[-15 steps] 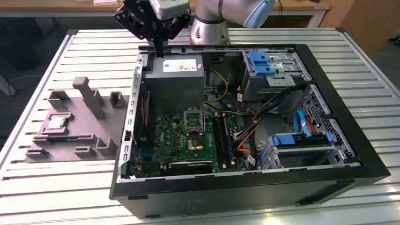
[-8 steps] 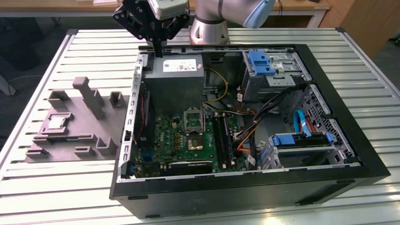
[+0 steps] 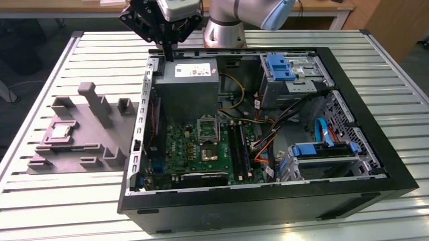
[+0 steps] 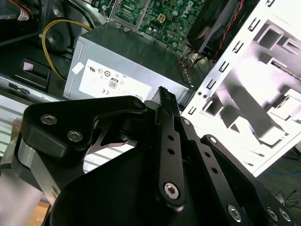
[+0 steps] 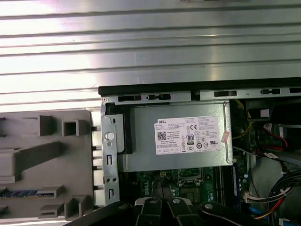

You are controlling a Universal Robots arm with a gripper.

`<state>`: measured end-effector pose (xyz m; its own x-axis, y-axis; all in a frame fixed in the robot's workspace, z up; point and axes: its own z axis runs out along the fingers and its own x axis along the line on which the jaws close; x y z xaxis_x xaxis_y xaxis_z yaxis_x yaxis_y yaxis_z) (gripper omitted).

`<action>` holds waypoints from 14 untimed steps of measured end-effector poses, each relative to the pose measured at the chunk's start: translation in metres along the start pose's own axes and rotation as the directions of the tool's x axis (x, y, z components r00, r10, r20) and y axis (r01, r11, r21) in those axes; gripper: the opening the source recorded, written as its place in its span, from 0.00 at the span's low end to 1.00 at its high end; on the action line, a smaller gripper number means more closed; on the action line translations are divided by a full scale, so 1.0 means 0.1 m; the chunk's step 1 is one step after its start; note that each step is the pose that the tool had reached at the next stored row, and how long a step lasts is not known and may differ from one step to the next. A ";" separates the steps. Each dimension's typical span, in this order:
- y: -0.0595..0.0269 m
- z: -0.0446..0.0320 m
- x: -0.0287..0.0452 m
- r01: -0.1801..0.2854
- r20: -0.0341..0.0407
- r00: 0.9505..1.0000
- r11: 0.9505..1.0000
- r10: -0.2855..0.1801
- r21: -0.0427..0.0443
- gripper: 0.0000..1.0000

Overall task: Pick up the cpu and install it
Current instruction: 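Reach for the cpu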

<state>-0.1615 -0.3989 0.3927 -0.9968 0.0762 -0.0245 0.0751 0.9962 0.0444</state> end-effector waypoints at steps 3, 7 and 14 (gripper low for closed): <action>-0.001 0.000 0.008 0.000 0.000 1.000 1.000 0.000 0.000 0.11; -0.001 0.000 0.018 0.000 0.000 1.000 1.000 0.000 0.000 0.11; -0.002 -0.001 0.031 0.000 0.000 1.000 1.000 0.000 0.000 0.11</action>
<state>-0.1647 -0.3989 0.3926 -0.9968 0.0762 -0.0245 0.0751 0.9962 0.0443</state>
